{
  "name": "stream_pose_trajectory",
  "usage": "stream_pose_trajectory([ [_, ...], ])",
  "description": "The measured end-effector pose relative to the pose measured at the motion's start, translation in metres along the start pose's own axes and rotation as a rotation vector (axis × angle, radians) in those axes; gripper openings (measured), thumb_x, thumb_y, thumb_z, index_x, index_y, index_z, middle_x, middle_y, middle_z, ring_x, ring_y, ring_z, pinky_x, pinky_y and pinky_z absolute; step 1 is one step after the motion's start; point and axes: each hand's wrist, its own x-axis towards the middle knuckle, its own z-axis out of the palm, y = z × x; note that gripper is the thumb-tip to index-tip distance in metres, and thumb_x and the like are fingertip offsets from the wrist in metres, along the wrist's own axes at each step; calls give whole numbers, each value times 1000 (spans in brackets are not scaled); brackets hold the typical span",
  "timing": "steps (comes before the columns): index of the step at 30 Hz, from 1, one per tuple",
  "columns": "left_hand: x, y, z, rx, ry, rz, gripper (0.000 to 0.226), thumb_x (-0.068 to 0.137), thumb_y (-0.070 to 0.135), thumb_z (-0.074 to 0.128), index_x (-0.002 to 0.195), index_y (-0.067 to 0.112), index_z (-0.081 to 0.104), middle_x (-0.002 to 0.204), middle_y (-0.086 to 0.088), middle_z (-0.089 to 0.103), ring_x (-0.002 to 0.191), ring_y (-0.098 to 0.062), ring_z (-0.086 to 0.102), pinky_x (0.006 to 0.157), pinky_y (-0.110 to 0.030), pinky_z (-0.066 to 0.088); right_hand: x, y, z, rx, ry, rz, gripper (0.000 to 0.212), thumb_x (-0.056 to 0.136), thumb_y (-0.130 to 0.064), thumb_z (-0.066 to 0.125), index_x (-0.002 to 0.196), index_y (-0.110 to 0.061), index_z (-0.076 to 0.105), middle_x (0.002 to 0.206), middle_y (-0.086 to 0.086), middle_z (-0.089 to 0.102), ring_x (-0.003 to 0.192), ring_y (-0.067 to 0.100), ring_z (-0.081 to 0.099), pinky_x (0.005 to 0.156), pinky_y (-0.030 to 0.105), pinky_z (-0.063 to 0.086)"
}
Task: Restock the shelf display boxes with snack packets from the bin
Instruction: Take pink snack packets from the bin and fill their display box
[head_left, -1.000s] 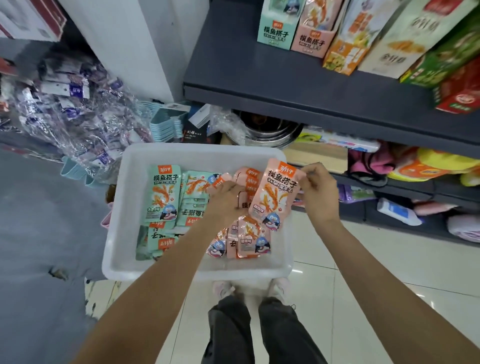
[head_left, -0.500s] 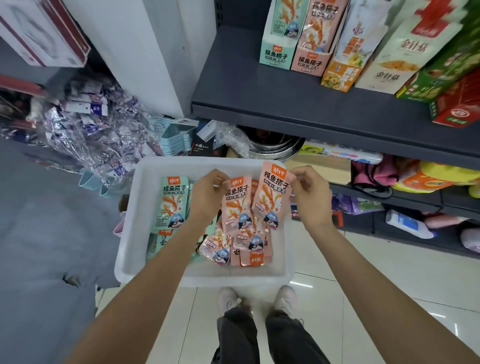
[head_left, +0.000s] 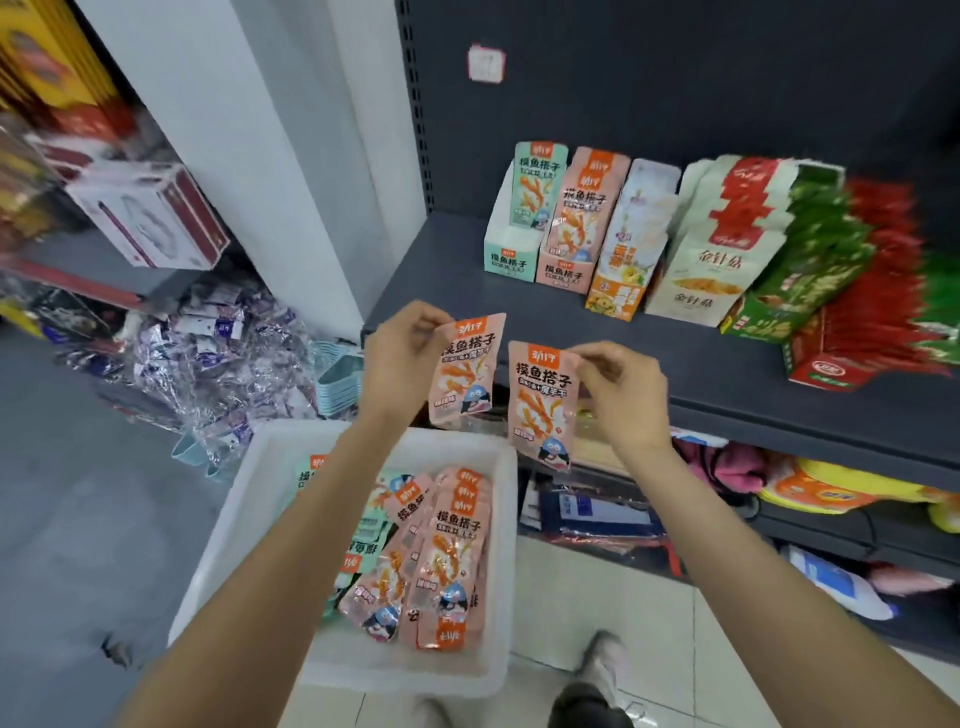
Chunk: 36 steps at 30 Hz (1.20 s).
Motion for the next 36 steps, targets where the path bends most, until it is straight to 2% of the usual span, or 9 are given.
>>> stream_pose_trajectory([
  [4, 32, 43, 28, 11, 73, 45, 7, 89, 11, 61, 86, 17, 64, 77, 13, 62, 72, 4, 57, 66, -7, 43, 52, -8, -44, 90, -38, -71, 19, 90, -9, 59, 85, -26, 68, 89, -6, 70, 84, 8, 66, 70, 33, 58],
  [9, 70, 86, 56, -8, 144, 80, 10, 90, 11, 59, 85, 18, 63, 78, 12, 63, 67, 9, 57, 58, -1, 38, 112, -23, -90, 94, -21, -174, 15, 92, -7, 56, 89, -17, 67, 90, -5, 67, 80, 3, 62, 64, 17, 55],
  [13, 107, 112, 66, 33, 187, 164, 13, 91, 9, 55, 83, 19, 61, 77, 12, 62, 69, 3, 57, 61, -8, 41, 160, -28, -109, 124, 76, -161, 18, 93, -7, 55, 91, -19, 69, 91, -10, 68, 90, 12, 64, 78, 44, 57],
  [16, 143, 121, 71, 70, 211, 174, 13, 92, 10, 55, 84, 19, 60, 76, 11, 62, 68, -2, 57, 58, -4, 40, 189, -39, -112, 137, 131, -172, 20, 93, -8, 53, 87, -21, 67, 88, -14, 66, 90, 13, 63, 79, 48, 54],
  [20, 194, 113, 86, 43, 164, 183, 15, 91, 7, 56, 83, 19, 59, 82, 4, 67, 77, -9, 64, 69, -25, 54, 223, -52, -106, 189, 179, -172, 21, 94, -9, 53, 87, -24, 66, 89, -14, 66, 92, 12, 64, 82, 45, 55],
  [24, 232, 103, 108, 81, 53, 199, 15, 91, 7, 58, 82, 20, 60, 81, 5, 66, 72, -2, 61, 66, -15, 49, 254, -53, -95, 170, 259, -188, 18, 94, -8, 53, 90, -20, 66, 91, -8, 67, 91, 8, 64, 85, 41, 54],
  [29, 260, 82, 130, 86, -69, 130, 13, 91, 8, 59, 85, 19, 62, 88, 1, 66, 86, -16, 65, 78, -36, 57, 279, -41, -85, 189, 240, -138, 32, 94, -10, 53, 80, -36, 64, 91, -9, 69, 93, 12, 66, 79, 46, 56],
  [33, 270, 74, 143, 100, -122, 145, 6, 91, 11, 59, 92, 11, 65, 96, -3, 67, 87, -14, 63, 76, -27, 56, 289, -38, -87, 245, 241, -118, 30, 94, -9, 54, 79, -33, 64, 92, -7, 69, 94, 13, 67, 71, 39, 59],
  [36, 273, 67, 150, 126, -181, 152, 7, 90, 12, 61, 92, 9, 67, 89, 3, 64, 82, -10, 60, 68, -8, 46, 294, -35, -88, 239, 242, -114, 26, 94, -9, 53, 82, -29, 64, 93, -5, 69, 92, 11, 67, 69, 36, 60],
])
